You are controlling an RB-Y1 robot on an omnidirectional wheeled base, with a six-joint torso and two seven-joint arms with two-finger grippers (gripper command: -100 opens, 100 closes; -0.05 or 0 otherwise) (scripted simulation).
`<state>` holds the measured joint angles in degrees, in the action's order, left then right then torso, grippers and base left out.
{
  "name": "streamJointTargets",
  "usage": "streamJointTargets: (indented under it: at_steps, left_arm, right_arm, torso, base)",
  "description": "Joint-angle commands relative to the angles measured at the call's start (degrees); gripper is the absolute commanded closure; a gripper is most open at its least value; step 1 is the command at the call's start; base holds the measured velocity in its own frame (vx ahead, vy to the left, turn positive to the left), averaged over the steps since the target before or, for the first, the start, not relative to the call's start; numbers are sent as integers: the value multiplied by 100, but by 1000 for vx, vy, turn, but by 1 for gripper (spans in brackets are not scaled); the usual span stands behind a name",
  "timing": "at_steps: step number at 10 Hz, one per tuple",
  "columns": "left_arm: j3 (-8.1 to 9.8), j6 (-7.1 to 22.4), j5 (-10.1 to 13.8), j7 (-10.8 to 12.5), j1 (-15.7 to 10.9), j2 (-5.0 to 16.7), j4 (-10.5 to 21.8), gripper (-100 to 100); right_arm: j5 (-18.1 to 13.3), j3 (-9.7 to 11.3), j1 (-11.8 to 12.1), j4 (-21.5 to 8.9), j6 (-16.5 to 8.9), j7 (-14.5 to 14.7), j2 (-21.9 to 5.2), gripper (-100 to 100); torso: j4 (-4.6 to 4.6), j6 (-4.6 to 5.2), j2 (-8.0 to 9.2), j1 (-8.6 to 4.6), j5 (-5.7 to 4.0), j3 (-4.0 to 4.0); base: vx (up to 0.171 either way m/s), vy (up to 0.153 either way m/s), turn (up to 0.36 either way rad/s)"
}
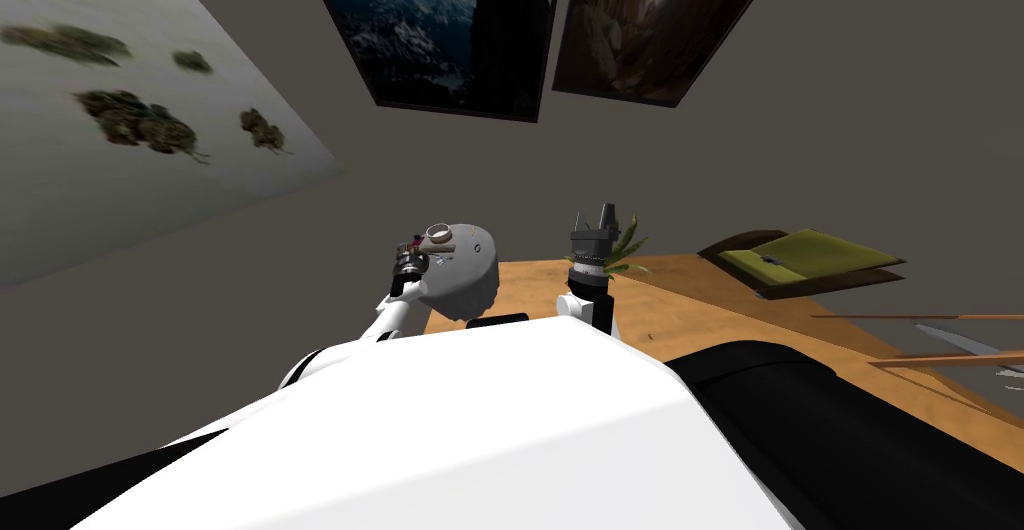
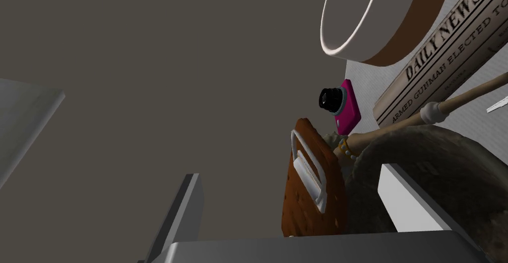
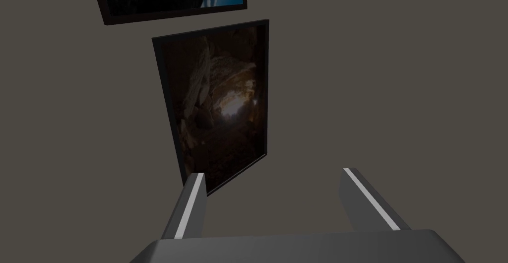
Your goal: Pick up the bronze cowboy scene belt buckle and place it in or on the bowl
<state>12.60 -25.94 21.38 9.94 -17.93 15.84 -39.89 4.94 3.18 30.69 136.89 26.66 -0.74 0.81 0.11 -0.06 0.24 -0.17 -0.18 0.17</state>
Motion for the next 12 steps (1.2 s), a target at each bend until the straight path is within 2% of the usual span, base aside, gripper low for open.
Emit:
streamJointTargets:
  at_steps: [1,3,4,6,7,8,9,12]
  left_arm:
    - [34,154,10,-34,-180,46,55,-100]
    - [55,336,22,-31,-311,129,33,-100]
    - [55,336,22,-31,-311,129,33,-100]
    - [77,518,33,-28,-442,211,12,-100]
    - [98,700,45,-25,-573,293,-10,-100]
    - [77,581,39,-15,-537,269,48,-100]
    - [77,605,40,-9,-553,279,57,0]
    - [77,603,40,-10,-551,277,56,0]
  right_arm:
    - [0,0,0,0,0,0,0,0]
    - [0,0,0,0,0,0,0,0]
    - [0,0,0,0,0,0,0,0]
    - [0,0,0,0,0,0,0,0]
    - [0,0,0,0,0,0,0,0]
    - [0,0,0,0,0,0,0,0]
    - [0,0,0,0,0,0,0,0]
    - [0,0,0,0,0,0,0,0]
  torso:
    - [0,0,0,0,0,0]
    - [1,0,1,-1,0,1]
    - [0,0,0,-1,0,0]
    - [-1,0,-7,7,1,-4]
    - [-1,0,-5,6,1,-3]
    - [0,0,-1,0,0,0]
    - [-1,0,-6,4,1,-3]
    - [-4,-1,-15,12,3,-9]
  base:
    - [-52,-39,22]
    - [-45,-32,14]
    - [-24,-20,5]
    - [-26,-12,14]
    - [-48,-37,30]
    - [-22,-20,7]
    - [0,0,0]
    - [0,0,0]
